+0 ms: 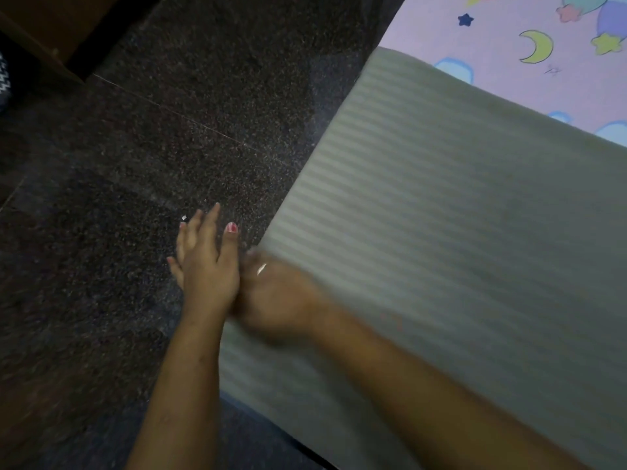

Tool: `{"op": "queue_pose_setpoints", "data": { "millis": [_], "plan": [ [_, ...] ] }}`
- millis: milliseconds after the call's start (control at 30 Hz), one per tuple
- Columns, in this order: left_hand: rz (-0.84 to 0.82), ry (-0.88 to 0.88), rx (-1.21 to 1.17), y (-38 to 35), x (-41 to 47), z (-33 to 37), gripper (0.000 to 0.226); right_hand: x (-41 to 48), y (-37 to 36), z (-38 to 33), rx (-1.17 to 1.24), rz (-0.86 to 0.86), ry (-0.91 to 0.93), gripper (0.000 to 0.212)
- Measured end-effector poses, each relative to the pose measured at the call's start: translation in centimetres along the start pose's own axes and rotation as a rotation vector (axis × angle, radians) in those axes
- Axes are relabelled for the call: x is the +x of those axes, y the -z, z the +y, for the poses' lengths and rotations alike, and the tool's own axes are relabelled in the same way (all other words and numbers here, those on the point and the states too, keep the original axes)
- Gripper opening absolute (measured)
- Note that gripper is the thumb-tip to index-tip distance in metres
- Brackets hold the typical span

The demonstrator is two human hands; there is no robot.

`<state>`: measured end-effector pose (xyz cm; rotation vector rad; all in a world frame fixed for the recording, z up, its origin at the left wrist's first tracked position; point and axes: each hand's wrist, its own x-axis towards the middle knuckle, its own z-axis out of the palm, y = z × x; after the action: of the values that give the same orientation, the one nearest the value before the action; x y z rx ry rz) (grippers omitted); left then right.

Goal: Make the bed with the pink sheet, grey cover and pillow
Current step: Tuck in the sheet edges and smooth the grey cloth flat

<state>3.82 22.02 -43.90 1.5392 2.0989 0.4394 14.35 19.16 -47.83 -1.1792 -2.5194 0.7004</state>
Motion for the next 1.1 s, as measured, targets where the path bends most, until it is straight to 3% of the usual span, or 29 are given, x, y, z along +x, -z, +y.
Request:
{"op": "queue_pose_setpoints", "data": {
  "millis": [100,167,233,367,567,700,733,800,833,900,1000,1100],
  "plan": [
    [-0.016,-0.005,0.004,-0.4,0.3,-0.5,0.045,-1.0,3.7,9.5,-0.158,0.231,-0.344,0.052],
    [-0.041,0.01,0.001,-1.0,0.0,-0.9,0.044,-2.1,5.3,13.7,-0.274,0.221,-0.583,0.062],
    [-0.057,0.029,-0.015,-1.4,-0.6,-1.1,0.045,-2.4,5.1,14.5,-0.328,0.207,-0.662,0.064],
    [-0.069,0.06,-0.028,-1.4,-1.8,-1.8,0.044,-1.3,2.5,8.7,-0.387,0.121,-0.469,0.066],
    [-0.079,0.048,0.008,-0.7,-2.9,-1.9,0.044,-2.4,-4.4,-4.7,-0.284,-0.036,-0.107,0.059],
    [-0.313,0.02,0.092,-0.6,-3.6,-1.3,0.048,-2.6,-5.6,-9.2,-0.309,-0.204,-0.14,0.089],
    [-0.373,0.0,0.12,-0.6,-3.8,-1.1,0.048,-3.0,-5.1,-9.2,-0.259,-0.193,-0.074,0.085],
    [-0.402,-0.041,0.129,-0.4,-3.9,-0.9,0.049,-3.9,-3.0,-7.7,-0.111,-0.123,0.147,0.053],
    [-0.393,-0.063,0.119,-0.2,-4.0,-0.7,0.05,-4.7,-1.6,-6.0,-0.096,-0.058,0.131,0.042],
    [-0.365,-0.099,0.11,0.0,-4.3,-0.2,0.056,-6.8,0.5,-2.1,-0.175,0.08,-0.035,0.043],
    [-0.336,-0.126,0.163,-0.2,-5.6,0.6,0.049,-11.6,1.2,0.7,-0.268,-0.038,-0.287,0.061],
    [-0.352,-0.163,0.201,-0.9,-8.1,1.4,0.049,-14.1,-1.8,-3.5,-0.237,-0.145,-0.277,0.062]
  ]
}}
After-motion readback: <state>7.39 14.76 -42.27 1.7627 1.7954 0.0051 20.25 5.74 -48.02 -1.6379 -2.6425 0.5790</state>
